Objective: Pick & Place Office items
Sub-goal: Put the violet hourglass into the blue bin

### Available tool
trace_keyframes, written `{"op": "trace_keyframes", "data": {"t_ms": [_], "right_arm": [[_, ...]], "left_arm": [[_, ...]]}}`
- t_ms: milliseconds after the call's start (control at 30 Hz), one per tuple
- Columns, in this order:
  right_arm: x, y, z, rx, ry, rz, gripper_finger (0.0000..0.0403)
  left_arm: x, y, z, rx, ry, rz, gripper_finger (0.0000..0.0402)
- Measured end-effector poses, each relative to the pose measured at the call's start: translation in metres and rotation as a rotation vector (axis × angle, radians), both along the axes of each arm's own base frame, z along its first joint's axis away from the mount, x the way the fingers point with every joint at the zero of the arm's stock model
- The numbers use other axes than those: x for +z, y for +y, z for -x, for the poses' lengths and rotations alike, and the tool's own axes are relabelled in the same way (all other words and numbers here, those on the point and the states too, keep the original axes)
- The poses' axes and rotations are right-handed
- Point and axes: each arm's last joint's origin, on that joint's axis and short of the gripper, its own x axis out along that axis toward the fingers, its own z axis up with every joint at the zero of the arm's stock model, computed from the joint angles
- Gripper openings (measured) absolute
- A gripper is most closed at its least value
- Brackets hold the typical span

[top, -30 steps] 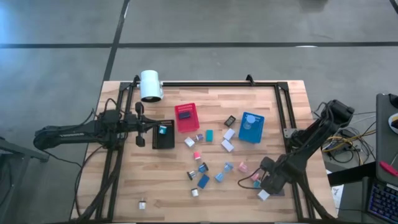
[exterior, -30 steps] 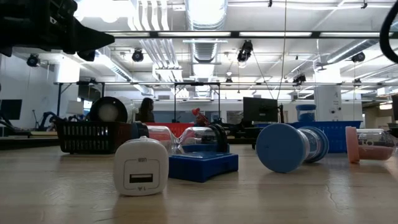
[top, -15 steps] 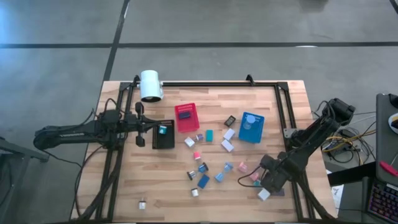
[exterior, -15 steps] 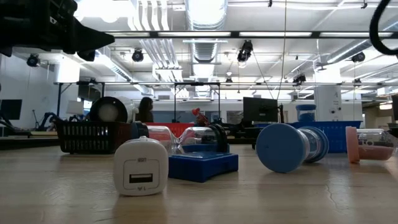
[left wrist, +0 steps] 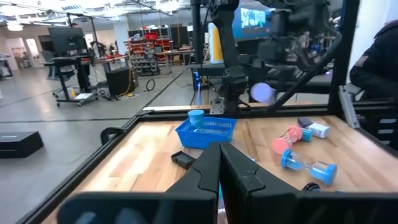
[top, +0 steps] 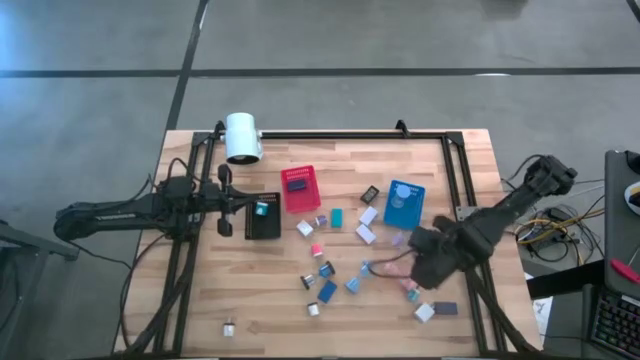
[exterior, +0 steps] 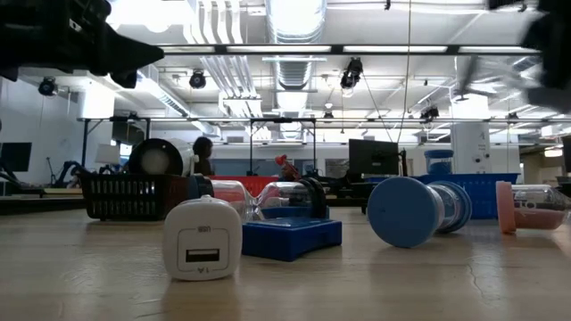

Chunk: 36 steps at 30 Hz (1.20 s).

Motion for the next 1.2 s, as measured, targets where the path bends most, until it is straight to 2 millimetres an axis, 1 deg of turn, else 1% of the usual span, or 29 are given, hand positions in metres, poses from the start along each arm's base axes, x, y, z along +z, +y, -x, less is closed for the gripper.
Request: {"op": "trace_keyframes", "data": {"t_ms": [167,300,400,467,600,800,900,1033,1133,1200], "right_arm": [[0.024,-0.026,-0.039,0.149,0.011,0.157,0.0149],[0.036,-0.048,-0.066,0.211,0.026,0.276,0.0149],[0.042,-0.060,-0.084,0.256,0.023,0.323,0.0148],[0.043,-0.067,-0.096,0.301,0.029,0.344,0.0148],[0.043,-0.074,-0.117,0.373,0.030,0.368,0.0148],[0.038,-0.076,-0.141,0.457,0.057,0.333,0.0148],[0.037,-0.078,-0.150,0.479,0.060,0.312,0.0148],[0.042,-0.082,-0.158,0.472,0.039,0.305,0.0148],[0.048,-0.083,-0.163,0.475,-0.006,0.292,0.0148],[0.054,-0.083,-0.164,0.474,-0.029,0.289,0.0146]], "left_arm": [[0.001,0.000,-0.002,-0.001,0.000,0.028,0.0010],[0.015,0.001,-0.004,0.021,-0.025,0.027,0.0010],[0.020,0.001,-0.009,0.003,0.034,0.035,0.0014],[0.022,0.001,-0.015,-0.011,0.104,0.036,0.0028],[0.027,0.001,-0.033,-0.035,0.197,0.005,0.0076],[0.041,-0.007,-0.063,-0.122,0.269,-0.153,0.0172],[0.050,-0.011,-0.079,-0.138,0.286,-0.218,0.0225],[0.061,-0.016,-0.102,-0.097,0.312,-0.280,0.0289],[0.067,-0.018,-0.117,-0.075,0.324,-0.294,0.0328],[0.071,-0.018,-0.126,-0.074,0.322,-0.296,0.0348]]}}
